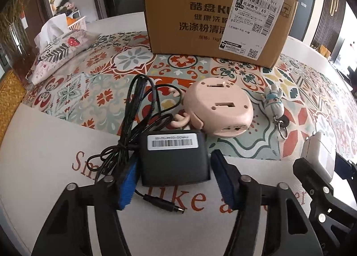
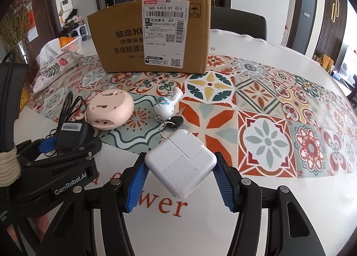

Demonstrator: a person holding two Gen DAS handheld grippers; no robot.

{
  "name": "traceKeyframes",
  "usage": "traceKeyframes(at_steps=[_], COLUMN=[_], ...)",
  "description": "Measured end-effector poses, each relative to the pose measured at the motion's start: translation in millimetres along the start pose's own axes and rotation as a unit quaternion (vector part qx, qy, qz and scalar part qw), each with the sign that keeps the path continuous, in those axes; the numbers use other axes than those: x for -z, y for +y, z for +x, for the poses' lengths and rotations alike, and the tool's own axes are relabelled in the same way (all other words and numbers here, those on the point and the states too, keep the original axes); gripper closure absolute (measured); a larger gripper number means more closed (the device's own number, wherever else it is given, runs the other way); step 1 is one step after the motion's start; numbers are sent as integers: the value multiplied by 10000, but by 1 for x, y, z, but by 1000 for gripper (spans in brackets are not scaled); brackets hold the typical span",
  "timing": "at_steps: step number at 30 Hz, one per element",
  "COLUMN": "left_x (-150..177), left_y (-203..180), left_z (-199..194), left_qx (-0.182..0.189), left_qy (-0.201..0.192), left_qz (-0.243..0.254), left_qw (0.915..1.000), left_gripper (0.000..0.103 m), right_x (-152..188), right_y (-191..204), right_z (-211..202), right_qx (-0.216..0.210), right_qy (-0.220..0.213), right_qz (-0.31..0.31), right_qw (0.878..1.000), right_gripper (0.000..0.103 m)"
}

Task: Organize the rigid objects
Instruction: 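Hold the white adapter in the right gripper while the left gripper grasps the black power brick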

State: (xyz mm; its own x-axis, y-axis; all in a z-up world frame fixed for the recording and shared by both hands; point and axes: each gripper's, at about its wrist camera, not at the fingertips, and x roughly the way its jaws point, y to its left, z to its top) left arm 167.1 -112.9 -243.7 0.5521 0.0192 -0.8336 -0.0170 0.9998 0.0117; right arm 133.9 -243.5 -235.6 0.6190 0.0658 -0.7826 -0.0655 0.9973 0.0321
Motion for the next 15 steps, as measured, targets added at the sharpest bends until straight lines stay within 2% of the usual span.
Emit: traceKeyframes(at_steps=[15], left_x=[9], left_y=[17], left_z=[-18], left_qx=[50], left_qy=[-140], left_qz=[338], left_qw=[9993], left_gripper=[48], right_x=[7], right_y=[26], right_z=[-8], right_qx=[-150], right_qy=[48], right_qz=[-79], right_qw=[9998], right_gripper=[45])
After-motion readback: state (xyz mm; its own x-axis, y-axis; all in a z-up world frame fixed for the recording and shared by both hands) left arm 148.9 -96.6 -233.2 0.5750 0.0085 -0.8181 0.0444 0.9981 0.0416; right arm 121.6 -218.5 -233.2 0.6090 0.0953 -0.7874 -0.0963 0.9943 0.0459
